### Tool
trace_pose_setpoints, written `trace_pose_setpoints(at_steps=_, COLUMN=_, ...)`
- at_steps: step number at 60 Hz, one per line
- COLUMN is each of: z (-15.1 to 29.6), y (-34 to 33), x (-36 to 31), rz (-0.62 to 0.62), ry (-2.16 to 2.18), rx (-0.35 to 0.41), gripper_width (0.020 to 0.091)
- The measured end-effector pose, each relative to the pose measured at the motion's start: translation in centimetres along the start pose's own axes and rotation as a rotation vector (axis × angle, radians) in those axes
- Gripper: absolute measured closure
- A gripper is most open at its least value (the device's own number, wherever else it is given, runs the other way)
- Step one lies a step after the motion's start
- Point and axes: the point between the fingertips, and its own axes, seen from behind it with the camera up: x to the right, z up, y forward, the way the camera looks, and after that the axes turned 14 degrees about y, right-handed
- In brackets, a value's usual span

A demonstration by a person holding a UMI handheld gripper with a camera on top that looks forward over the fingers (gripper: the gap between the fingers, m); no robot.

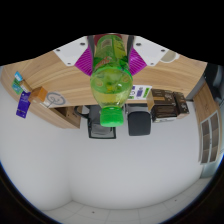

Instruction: Pour water

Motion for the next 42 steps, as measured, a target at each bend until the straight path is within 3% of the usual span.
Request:
trace_pose_setpoints(at_steps=14, z=-4.8, y=3.2, x=0.8, rz=0.062, ry=0.049, rx=-0.06, gripper_width=0.0636)
trace_pose_setpoints(at_steps=17, z=-4.5, y=3.2, x=0.6, rz=0.086, ry=0.049, rx=-0.023, gripper_width=0.0631)
trace_pose_setpoints(at_steps=31, z=-4.9, y=2.6, x=0.5, rz=0.097, ry=0.057, rx=-0.02, gripper_width=0.0571)
trace_pose_setpoints(at_steps=34, z=-5.1, y=2.6, x=0.5, rz=0.085, ry=0.057, rx=-0.037, gripper_width=0.0536)
trace_pose_setpoints(at_steps=42, z=-6.3, y=2.2, x=1.3, rz=0.041, ry=0.037, rx=-0.085, gripper_width=0.0337)
